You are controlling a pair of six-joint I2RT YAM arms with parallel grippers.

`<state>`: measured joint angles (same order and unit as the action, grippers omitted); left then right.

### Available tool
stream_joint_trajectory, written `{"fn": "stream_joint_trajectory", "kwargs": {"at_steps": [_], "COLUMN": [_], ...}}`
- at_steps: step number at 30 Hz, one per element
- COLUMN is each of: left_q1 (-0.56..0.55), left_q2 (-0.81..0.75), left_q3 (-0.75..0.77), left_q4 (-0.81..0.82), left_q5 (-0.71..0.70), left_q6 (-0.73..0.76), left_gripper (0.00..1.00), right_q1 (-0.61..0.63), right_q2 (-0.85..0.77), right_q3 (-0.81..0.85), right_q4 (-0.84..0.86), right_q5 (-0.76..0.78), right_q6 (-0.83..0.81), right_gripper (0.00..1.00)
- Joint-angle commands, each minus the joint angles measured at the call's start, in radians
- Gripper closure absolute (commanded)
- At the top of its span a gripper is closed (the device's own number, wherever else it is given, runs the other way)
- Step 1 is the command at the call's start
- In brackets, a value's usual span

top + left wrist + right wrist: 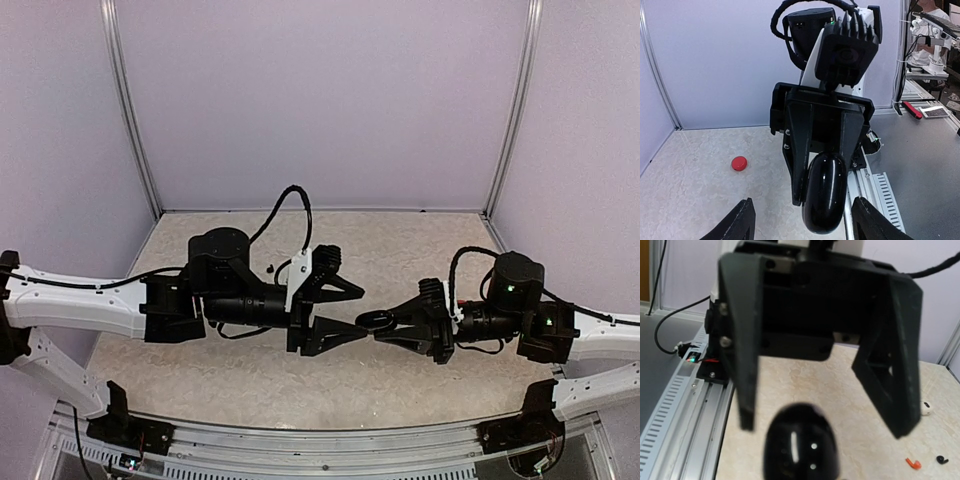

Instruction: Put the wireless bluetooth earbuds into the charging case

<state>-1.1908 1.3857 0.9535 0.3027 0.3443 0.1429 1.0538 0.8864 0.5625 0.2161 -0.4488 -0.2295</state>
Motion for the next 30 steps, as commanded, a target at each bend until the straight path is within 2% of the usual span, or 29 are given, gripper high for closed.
{"fn": "stream_joint_trajectory", "kwargs": {"at_steps": [1,13,30], "left_q1": [-0.007,0.011,0.045], "left_q2": [0.008,-0.032,-0.076], "left_q3": [0.046,0.029,-0.023], "left_q4": [-0.023,0.015,0.059], "left_q5": [-0.063,-0.113,-0.122], "left_q6": [0.026,-0.001,-0.032], "left_gripper": [0.35,0.39,0.39], "right_q1": [0.011,0.011,0.010], "right_q2": [0.005,0.011,-0.006], "right_q3": [0.002,-0.004,-0.012], "right_q4": [0.039,0.039,0.056], "right_q5": [-0.015,-0.049,-0.047], "right_q6": [0.013,-0.001,0.001], "right_gripper": [1.00,1.00,1.00]}}
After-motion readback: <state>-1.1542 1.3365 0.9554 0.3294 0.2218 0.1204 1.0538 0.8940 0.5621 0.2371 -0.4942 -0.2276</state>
